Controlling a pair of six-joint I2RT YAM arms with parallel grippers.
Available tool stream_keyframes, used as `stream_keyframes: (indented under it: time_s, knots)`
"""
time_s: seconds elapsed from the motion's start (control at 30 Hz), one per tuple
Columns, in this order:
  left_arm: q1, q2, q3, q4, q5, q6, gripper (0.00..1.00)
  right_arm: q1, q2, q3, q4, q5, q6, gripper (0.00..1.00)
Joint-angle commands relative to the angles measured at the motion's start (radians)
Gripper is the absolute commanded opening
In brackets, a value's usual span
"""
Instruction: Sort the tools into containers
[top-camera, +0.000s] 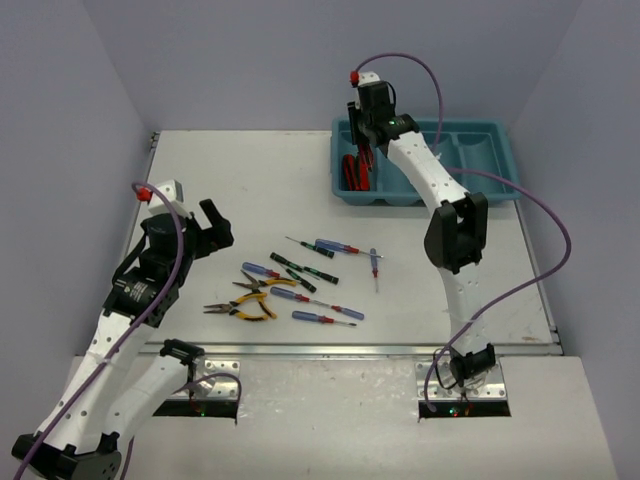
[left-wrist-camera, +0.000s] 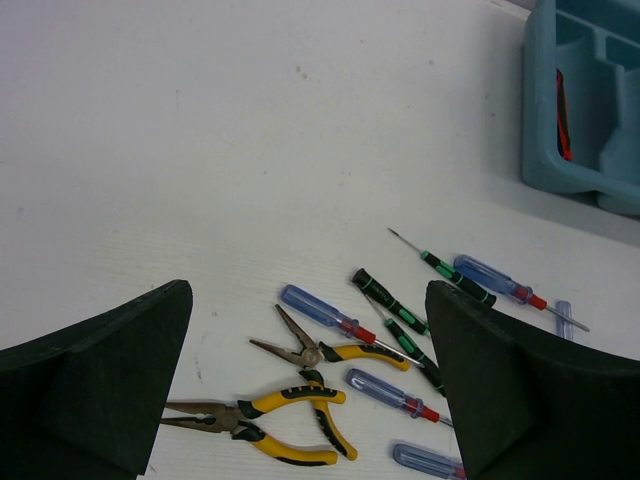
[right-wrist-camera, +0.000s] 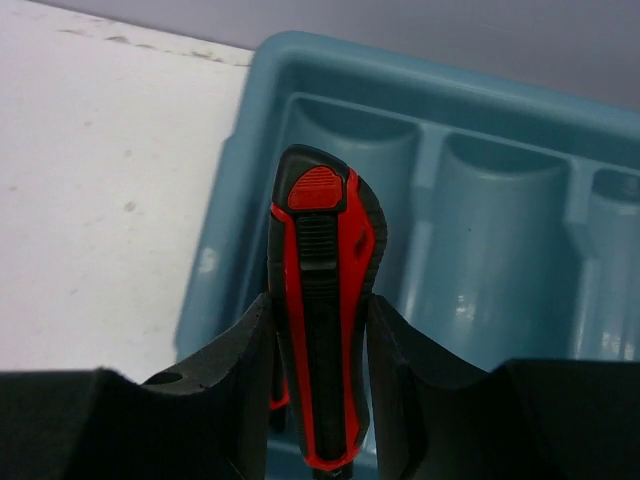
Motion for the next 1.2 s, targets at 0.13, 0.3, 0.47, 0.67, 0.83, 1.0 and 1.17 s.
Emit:
stream_keyframes:
  time_s: [0.13, 0.3, 0.47, 0.67, 0.83, 1.0, 1.17]
  knots:
    - [0.011, 0.015, 0.014, 0.041, 0.007, 0.009, 1.00, -0.057, 0.091, 0.034, 0.192, 0.019, 0.067, 0.16]
    - [0.011, 0.022, 0.014, 0.041, 0.013, 0.011, 1.00, -0.059, 0.139, 0.090, 0.171, 0.027, 0.103, 0.33]
    - [0.011, 0.022, 0.014, 0.042, 0.018, 0.012, 1.00, -0.059, 0.117, 0.045, 0.181, 0.022, 0.120, 0.52]
    - [0.011, 0.019, 0.013, 0.045, 0.024, 0.014, 1.00, -0.059, 0.046, 0.054, 0.109, 0.015, 0.120, 0.73]
    - [0.011, 0.014, 0.013, 0.045, 0.024, 0.014, 1.00, -0.058, -0.216, -0.200, 0.016, -0.040, 0.167, 0.89]
    - [0.013, 0.010, 0.014, 0.044, 0.026, 0.014, 1.00, -0.047, -0.514, -0.637, 0.112, -0.117, 0.198, 0.99]
    - [0.013, 0.003, 0.011, 0.045, 0.030, 0.014, 1.00, 0.004, -0.702, -0.971, 0.094, 0.002, 0.215, 0.97]
